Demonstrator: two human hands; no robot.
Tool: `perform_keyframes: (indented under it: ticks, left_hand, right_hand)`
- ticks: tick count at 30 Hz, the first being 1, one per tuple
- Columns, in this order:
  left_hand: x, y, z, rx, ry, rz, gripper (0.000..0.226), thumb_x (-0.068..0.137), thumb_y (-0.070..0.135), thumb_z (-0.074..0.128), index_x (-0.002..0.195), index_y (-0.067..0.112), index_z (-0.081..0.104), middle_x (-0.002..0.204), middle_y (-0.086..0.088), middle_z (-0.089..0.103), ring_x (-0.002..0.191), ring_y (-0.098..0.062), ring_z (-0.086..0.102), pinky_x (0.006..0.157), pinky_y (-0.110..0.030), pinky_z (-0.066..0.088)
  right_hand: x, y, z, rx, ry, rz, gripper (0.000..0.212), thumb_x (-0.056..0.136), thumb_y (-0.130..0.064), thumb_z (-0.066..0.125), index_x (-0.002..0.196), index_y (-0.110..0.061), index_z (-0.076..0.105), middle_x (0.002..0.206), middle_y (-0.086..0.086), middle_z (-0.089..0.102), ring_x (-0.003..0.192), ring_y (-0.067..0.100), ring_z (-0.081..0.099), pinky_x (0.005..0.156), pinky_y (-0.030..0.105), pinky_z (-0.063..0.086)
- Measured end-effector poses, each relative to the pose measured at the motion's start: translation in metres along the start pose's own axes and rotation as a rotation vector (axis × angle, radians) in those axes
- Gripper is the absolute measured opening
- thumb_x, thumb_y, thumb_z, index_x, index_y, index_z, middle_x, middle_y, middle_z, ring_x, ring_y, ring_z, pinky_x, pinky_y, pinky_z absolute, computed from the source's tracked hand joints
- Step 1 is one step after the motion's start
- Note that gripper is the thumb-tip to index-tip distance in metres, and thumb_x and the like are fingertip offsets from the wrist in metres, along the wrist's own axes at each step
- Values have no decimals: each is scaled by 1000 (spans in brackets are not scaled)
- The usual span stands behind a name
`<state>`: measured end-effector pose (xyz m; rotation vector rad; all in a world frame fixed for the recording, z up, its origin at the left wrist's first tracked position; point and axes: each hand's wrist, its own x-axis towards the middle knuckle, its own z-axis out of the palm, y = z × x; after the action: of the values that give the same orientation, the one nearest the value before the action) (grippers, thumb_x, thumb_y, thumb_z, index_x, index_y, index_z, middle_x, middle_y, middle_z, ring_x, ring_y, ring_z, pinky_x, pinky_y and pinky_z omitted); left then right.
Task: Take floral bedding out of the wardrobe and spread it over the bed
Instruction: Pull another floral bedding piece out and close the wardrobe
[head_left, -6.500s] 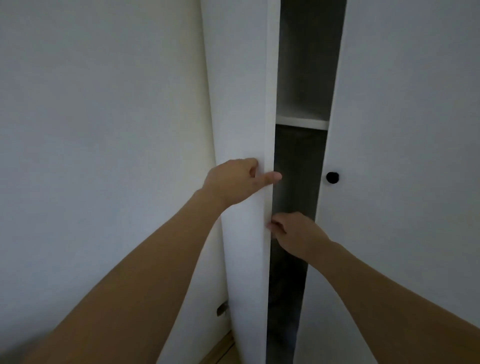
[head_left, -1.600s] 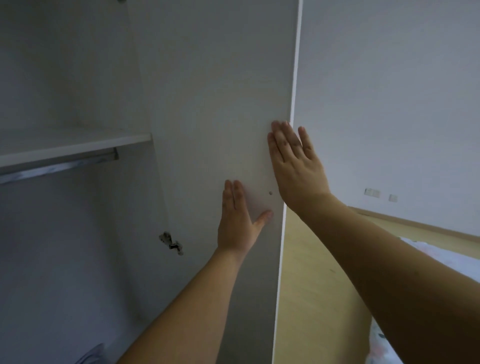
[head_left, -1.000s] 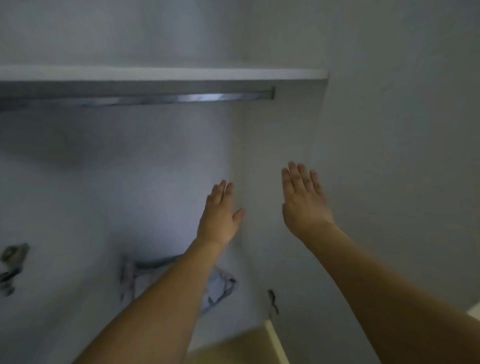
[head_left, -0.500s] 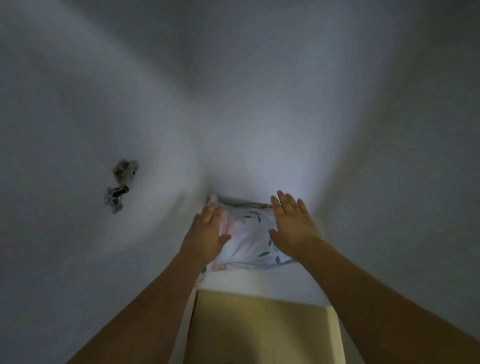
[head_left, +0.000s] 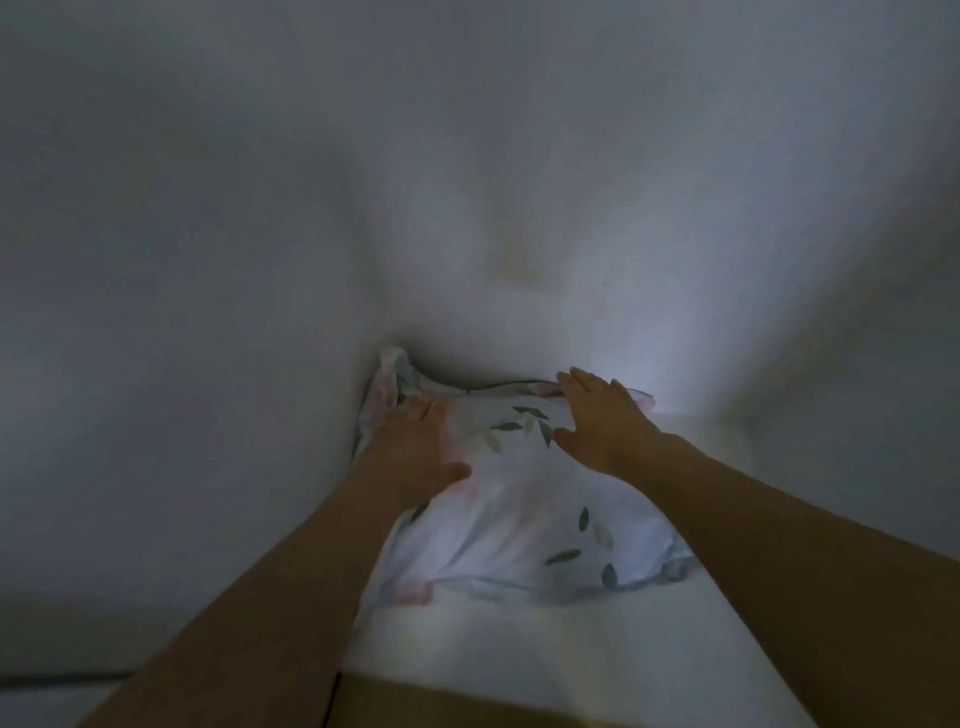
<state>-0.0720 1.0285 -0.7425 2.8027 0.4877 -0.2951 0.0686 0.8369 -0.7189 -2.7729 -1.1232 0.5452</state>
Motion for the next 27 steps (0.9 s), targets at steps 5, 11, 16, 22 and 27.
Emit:
perform_keyframes:
  ticks: [5,11,16,22,27]
  left_hand:
    - [121,-45,87,29,-76,40,93,79,48,71,150,13,22,156,-12,25,142,-26,25,114,-33,21]
    - [214,-81,170,388,-35,176,112,66,56,77,152,19,15,157,-7,23,141,-25,26,117,-36,19]
    - [241,-108,234,511,-125,42,143,51,78,71,151,19,-12,161,-10,-4,147,-29,-2,118,-47,-4]
    - [270,-128,243,542,-195,-82,161,28,95,58,149,22,-20,160,-19,-4,145,-39,1,116,-53,-7]
    - [282,-133,235,415,-340,-153,162,24,94,60,145,29,-27,159,-11,-21,146,-33,-15,116,-52,-11]
  right_hand:
    - [125,40,108,70,-30,-31,57,95,-37,48,145,-16,31,151,8,36,134,29,39,110,44,33]
    - [245,69,192,94,-110,-91,82,78,-48,67,146,-22,28,150,6,37,134,27,39,111,39,34]
    - [293,79,251,-58,-265,-130,130,62,-66,73,150,-22,-11,161,2,-8,148,24,3,120,42,12]
    - [320,73,241,-77,-376,-119,128,46,-68,80,150,-25,18,158,1,21,141,25,26,118,42,21]
    - [319,64,238,-317,-348,-90,132,58,-64,78,152,-18,-2,160,5,4,146,28,12,120,43,13]
